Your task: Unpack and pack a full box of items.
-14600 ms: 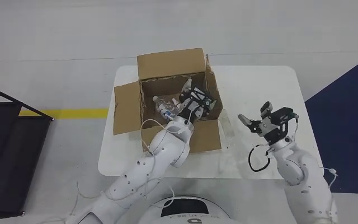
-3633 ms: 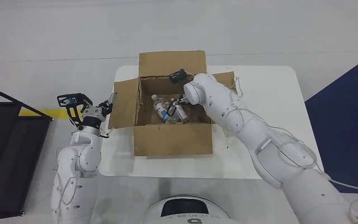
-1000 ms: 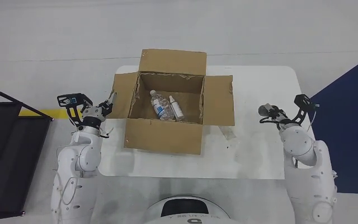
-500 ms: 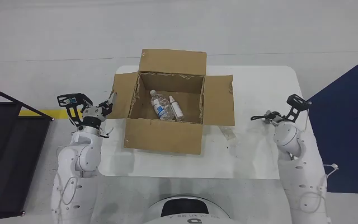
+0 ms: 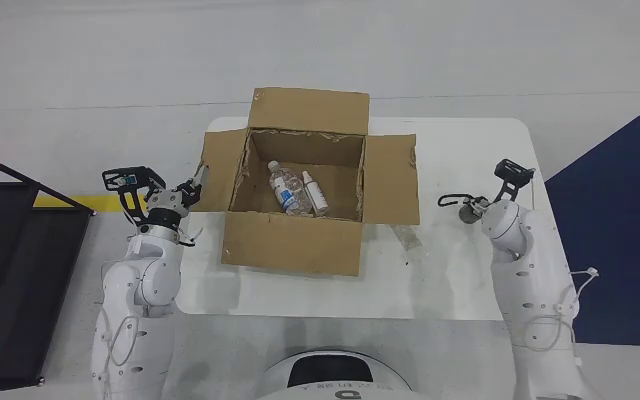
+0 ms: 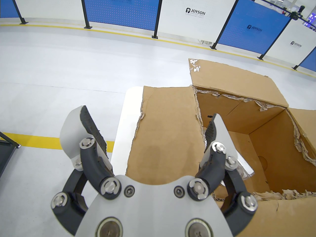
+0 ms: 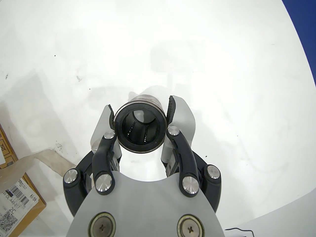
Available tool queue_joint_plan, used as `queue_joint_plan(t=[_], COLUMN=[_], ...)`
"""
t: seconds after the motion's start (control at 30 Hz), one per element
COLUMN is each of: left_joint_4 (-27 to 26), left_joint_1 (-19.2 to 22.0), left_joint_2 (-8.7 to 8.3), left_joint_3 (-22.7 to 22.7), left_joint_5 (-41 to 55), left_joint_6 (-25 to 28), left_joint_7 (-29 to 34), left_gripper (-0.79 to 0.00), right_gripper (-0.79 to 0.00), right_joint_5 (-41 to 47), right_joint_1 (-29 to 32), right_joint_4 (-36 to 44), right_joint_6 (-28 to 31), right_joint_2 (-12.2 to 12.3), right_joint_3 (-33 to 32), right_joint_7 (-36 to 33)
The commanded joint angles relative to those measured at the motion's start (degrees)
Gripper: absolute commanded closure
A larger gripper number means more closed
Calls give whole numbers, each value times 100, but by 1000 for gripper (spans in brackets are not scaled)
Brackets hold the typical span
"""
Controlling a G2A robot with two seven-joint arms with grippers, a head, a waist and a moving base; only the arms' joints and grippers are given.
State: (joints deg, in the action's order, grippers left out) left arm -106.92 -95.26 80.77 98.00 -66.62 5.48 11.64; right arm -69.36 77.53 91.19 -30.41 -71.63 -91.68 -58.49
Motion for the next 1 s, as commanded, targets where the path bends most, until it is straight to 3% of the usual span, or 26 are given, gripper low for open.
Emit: queue_joint_plan(t=[0.0, 0.03, 0.1, 0.13, 0.17, 0.2, 0.47, 0.6, 0.67, 0.77, 0.87, 0.97], left_joint_4=[0, 0, 0, 0, 0, 0, 0, 0, 0, 0, 0, 0], left_joint_1=[0, 0, 0, 0, 0, 0, 0, 0, 0, 0, 0, 0], left_joint_2=[0, 0, 0, 0, 0, 0, 0, 0, 0, 0, 0, 0], left_joint_3=[0, 0, 0, 0, 0, 0, 0, 0, 0, 0, 0, 0], left_joint_5=[0, 0, 0, 0, 0, 0, 0, 0, 0, 0, 0, 0], left_joint_6=[0, 0, 0, 0, 0, 0, 0, 0, 0, 0, 0, 0], left_joint_7=[0, 0, 0, 0, 0, 0, 0, 0, 0, 0, 0, 0], left_gripper=[-785, -785, -785, -785, -785, -785, -785, -785, -785, -785, -785, -785], right_gripper=[0, -46, -222, -360, -739, -785, -785, -785, -785, -785, -785, -785], right_joint_5=[-6, -3, 7, 14, 18, 25, 209, 980, 1599, 2194, 2024, 1639], right_joint_1=[-60, -75, -74, -63, -37, -8, 301, 838, 1215, 1517, 1278, 672], right_joint_4=[-76, -85, -80, -42, 0, 40, 791, 2239, 2960, 3426, 3362, 3160], right_joint_6=[-21, -23, -54, -80, -114, -139, -191, 3, 616, 2223, 3258, 3585], right_joint_2=[-9, -12, -19, -22, -25, -27, -39, -104, -145, -158, -143, -163], right_joint_3=[43, 57, 67, 59, 49, 39, -100, -198, -71, 398, 964, 1686], right_joint_7=[19, 42, 72, 98, 135, 142, 183, 1086, 1722, 2453, 2528, 2181])
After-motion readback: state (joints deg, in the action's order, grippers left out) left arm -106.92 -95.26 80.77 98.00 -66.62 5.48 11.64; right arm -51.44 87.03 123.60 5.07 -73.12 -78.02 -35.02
